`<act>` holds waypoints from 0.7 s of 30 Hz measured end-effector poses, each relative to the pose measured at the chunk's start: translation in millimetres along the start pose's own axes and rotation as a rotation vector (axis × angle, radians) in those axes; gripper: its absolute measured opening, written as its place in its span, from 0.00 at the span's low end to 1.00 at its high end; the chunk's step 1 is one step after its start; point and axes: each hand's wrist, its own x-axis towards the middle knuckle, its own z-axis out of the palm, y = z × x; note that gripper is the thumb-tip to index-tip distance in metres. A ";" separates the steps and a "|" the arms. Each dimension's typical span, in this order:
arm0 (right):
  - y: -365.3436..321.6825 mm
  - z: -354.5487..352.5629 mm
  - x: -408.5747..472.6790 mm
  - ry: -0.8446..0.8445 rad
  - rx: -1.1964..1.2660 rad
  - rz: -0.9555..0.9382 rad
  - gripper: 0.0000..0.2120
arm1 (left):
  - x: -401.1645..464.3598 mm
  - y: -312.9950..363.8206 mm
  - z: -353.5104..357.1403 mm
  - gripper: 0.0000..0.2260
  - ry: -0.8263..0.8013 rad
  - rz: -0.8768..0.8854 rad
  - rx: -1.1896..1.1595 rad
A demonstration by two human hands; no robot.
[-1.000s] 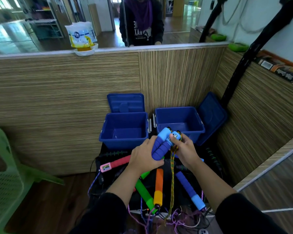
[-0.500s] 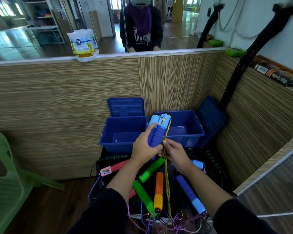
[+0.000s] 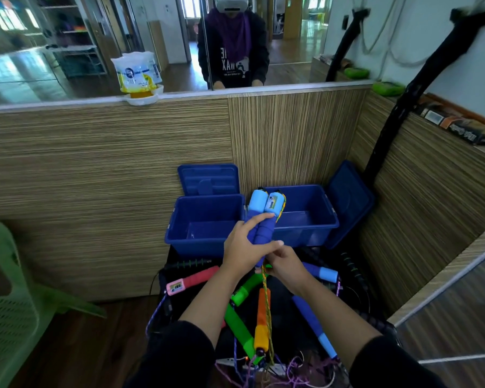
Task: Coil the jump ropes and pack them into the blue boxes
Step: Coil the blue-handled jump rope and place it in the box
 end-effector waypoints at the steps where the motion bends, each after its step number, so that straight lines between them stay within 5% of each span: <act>1: -1.2 0.3 -1.0 -0.003 -0.010 -0.009 0.11 | 0.2 0.3 -0.5 0.25 -0.007 -0.009 -0.031; 7: -8.6 4.2 -3.6 -0.077 -0.147 -0.067 0.12 | 3.8 4.4 -14.4 0.26 0.035 -0.070 -0.421; 15: -6.1 -3.3 -2.5 0.149 -0.166 -0.165 0.04 | 5.0 12.5 -21.5 0.27 0.100 -0.233 -0.683; 21: -10.6 -7.0 -19.7 -0.086 -0.173 -0.104 0.06 | 5.5 7.0 -33.9 0.25 0.114 -0.256 -0.742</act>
